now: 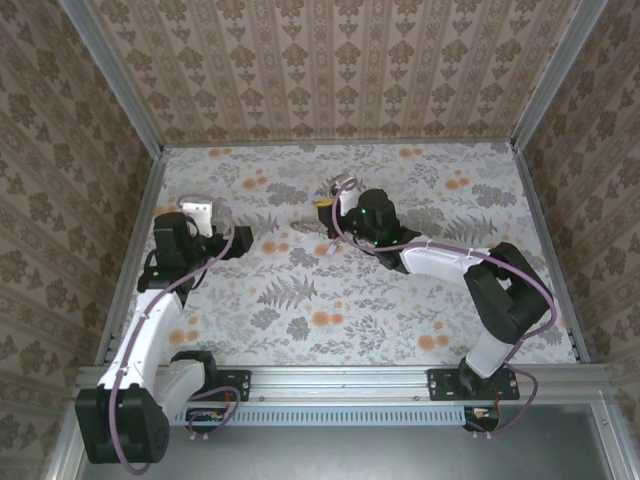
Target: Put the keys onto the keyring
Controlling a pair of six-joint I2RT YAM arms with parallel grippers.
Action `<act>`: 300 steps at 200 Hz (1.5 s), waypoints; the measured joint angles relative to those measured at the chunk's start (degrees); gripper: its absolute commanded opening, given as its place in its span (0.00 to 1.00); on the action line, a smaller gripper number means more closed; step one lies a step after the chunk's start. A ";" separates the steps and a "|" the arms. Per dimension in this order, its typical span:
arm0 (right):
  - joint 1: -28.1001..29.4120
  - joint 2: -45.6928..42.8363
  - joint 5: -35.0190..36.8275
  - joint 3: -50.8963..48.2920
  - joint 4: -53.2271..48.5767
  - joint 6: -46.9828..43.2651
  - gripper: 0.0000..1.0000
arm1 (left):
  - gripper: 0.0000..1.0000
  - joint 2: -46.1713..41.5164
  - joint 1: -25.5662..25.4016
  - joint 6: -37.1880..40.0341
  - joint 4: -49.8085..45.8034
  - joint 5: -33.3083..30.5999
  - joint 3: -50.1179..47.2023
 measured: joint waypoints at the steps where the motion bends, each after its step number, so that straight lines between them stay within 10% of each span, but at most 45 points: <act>1: -0.07 -0.04 0.09 -0.09 0.02 0.09 0.00 | 1.00 0.00 0.00 0.00 0.02 0.00 -0.02; 153: -18.67 3.76 3.52 -8.68 7.63 15.80 0.02 | 1.00 1.18 0.00 -0.20 2.38 -3.65 -1.84; 253: -26.58 10.60 7.45 -29.68 33.70 37.88 0.42 | 1.00 2.80 0.07 0.79 -1.73 -12.13 -2.14; 289: -27.04 0.44 6.32 -31.98 29.09 35.36 0.54 | 1.00 5.60 0.11 0.79 -5.73 -15.65 1.16; 300: -27.04 -6.25 5.84 -31.63 24.41 32.65 0.72 | 1.00 5.64 0.11 0.79 -6.71 -17.00 2.23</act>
